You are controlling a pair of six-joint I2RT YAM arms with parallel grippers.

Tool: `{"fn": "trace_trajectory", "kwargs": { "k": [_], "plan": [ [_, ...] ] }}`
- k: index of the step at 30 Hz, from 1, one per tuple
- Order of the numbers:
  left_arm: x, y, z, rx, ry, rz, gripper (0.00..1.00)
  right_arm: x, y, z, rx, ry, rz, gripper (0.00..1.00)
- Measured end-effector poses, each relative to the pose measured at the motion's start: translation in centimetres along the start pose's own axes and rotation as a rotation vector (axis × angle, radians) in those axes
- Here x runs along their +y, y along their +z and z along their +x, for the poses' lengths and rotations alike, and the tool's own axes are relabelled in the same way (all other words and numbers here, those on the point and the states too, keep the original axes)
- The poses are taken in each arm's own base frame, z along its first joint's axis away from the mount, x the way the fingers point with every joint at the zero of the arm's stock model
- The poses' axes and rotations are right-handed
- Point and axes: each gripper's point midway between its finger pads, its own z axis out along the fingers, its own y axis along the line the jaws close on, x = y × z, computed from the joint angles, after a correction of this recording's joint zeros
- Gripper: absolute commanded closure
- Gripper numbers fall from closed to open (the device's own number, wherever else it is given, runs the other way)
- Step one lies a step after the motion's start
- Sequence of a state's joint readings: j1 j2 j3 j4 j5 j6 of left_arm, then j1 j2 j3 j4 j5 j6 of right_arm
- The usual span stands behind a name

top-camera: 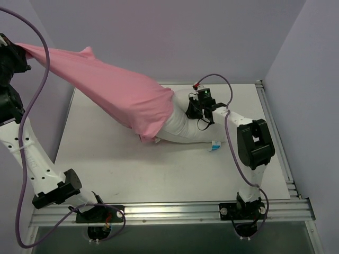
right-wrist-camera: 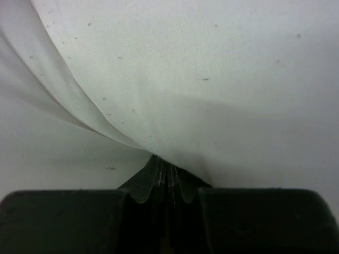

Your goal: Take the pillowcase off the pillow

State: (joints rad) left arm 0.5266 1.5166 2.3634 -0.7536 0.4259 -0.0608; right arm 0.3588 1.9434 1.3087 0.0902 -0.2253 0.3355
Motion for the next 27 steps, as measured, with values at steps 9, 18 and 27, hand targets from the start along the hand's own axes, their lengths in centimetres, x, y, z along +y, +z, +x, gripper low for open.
{"fn": "trace_trajectory", "kwargs": {
  "k": [9,18,27],
  "plan": [
    [4.3,-0.5,-3.8,-0.125,0.044,-0.142,0.98,-9.9,-1.8,-1.9,0.012,0.081,0.182,1.00],
    [5.4,-3.8,-10.8,-0.393,0.149,-0.247,0.98,-25.9,-6.9,-3.0,-0.038,0.217,0.527,1.00],
    [-2.7,0.2,-6.8,-0.319,0.105,0.076,0.98,-24.3,-7.2,-2.6,-0.054,0.202,0.454,1.00]
  ]
}}
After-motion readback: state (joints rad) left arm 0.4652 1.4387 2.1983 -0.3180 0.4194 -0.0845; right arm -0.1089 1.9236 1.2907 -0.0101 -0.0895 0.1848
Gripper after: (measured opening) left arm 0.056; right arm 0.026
